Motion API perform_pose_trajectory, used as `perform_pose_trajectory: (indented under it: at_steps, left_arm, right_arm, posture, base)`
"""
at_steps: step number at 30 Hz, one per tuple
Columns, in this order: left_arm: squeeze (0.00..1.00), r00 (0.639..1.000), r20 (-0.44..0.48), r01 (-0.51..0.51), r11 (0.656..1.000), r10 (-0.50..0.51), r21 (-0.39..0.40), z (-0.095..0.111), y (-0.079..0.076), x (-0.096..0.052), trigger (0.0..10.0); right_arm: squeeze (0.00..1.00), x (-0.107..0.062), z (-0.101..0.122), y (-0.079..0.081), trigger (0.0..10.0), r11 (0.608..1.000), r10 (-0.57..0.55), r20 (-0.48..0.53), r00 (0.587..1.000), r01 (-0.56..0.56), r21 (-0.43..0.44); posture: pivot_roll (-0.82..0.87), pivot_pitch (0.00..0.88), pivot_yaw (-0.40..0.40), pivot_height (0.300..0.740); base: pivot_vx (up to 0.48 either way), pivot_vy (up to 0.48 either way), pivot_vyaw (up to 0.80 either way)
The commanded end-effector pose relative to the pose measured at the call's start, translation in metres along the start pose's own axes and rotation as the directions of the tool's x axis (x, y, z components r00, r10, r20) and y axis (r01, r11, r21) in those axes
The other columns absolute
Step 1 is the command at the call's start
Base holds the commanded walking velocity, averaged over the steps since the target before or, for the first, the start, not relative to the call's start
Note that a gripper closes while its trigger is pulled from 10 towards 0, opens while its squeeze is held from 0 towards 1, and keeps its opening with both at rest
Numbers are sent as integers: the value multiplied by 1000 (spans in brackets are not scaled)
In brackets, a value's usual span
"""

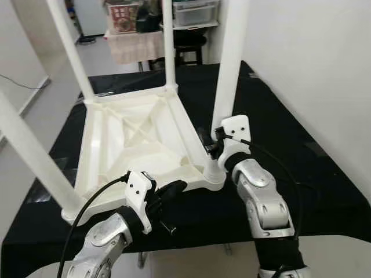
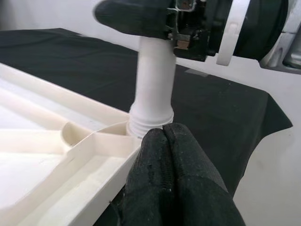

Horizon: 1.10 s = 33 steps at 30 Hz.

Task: Building children table

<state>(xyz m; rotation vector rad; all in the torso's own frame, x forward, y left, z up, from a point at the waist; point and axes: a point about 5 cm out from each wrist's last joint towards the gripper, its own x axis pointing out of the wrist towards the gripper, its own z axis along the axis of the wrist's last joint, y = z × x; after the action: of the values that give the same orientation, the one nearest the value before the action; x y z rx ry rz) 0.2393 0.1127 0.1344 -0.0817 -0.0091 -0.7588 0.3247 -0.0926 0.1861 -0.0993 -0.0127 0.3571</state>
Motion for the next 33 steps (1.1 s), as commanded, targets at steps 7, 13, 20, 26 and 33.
perform_pose_trajectory:
  at_steps: [7,13,20,26,33]
  left_arm:
    - [0,1000,-10,-17,1000,17,-8,-2,4,0,10000]
    - [0,1000,-10,-10,1000,10,-10,-1,5,1,10000]
    - [0,1000,-4,-12,1000,12,-11,0,4,2,10000]
    - [0,1000,-3,-13,1000,13,-12,0,4,2,10000]
    - [0,1000,-1,-13,1000,13,-13,0,2,2,10000]
  right_arm:
    - [1000,12,-17,8,10000,998,63,-123,990,-63,11]
    - [808,22,-8,3,10000,984,179,-67,982,-180,-3]
    - [0,24,12,6,10000,803,596,57,801,-596,-11]
    - [0,31,13,-1,10000,704,710,28,703,-710,-10]
    - [0,39,12,-9,0,654,756,16,654,-757,-1]
  posture:
    - [-34,83,21,740]
    - [-41,85,25,740]
    - [-38,92,20,740]
    - [-30,94,16,740]
    - [-21,99,7,740]
  base:
    - [0,0,0]
    - [0,0,0]
    - [0,0,0]
    - [0,0,0]
    - [0,0,0]
